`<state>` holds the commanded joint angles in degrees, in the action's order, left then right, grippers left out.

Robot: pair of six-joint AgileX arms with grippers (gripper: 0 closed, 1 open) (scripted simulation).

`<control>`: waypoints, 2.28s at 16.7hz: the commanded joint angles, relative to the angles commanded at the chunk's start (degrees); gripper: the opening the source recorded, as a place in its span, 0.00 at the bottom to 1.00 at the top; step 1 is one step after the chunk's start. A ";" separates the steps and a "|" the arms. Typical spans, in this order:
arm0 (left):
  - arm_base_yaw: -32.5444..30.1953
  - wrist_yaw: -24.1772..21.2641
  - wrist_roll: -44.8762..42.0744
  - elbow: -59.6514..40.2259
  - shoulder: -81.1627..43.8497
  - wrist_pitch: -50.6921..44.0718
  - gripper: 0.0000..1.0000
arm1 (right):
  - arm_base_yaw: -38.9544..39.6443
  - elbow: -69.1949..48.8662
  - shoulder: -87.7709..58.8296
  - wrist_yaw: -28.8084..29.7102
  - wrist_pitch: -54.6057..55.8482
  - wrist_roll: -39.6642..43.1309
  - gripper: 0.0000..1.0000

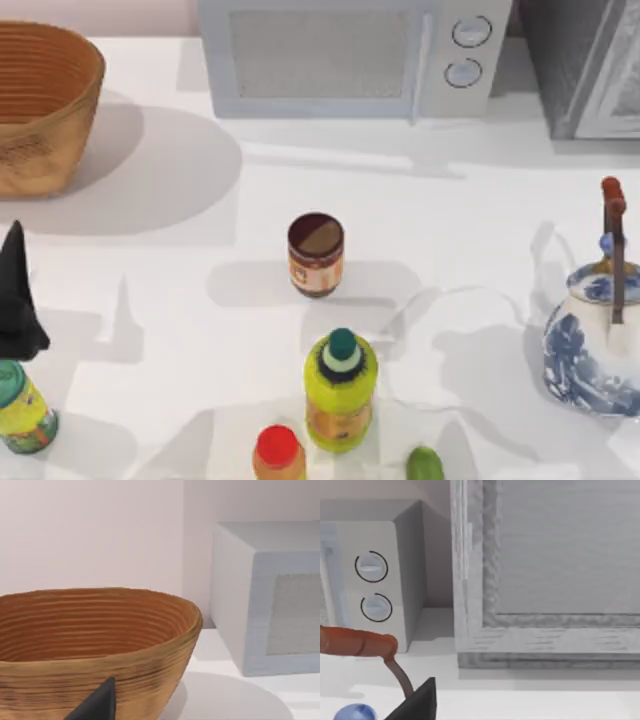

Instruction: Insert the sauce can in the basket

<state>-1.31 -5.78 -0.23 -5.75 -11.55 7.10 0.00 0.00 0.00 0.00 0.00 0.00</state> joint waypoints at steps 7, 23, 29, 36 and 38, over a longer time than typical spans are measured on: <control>-3.52 -16.99 -0.58 -15.64 -33.15 20.71 1.00 | 0.00 0.00 0.00 0.00 0.00 0.00 1.00; -8.88 -63.34 -1.66 -46.15 -120.59 76.80 1.00 | 0.00 0.00 0.00 0.00 0.00 0.00 1.00; -7.41 -70.12 -1.85 -43.38 -131.72 85.12 1.00 | 0.00 0.00 0.00 0.00 0.00 0.00 1.00; -7.73 -69.94 -1.96 -43.72 -131.63 84.42 1.00 | 0.00 0.00 0.00 0.00 0.00 0.00 1.00; -8.31 -69.15 -2.18 -45.14 -131.42 82.74 1.00 | 0.00 0.00 0.00 0.00 0.00 0.00 1.00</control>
<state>-9.62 -74.93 -2.41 -50.89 -142.97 89.84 0.00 0.00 0.00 0.00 0.00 0.00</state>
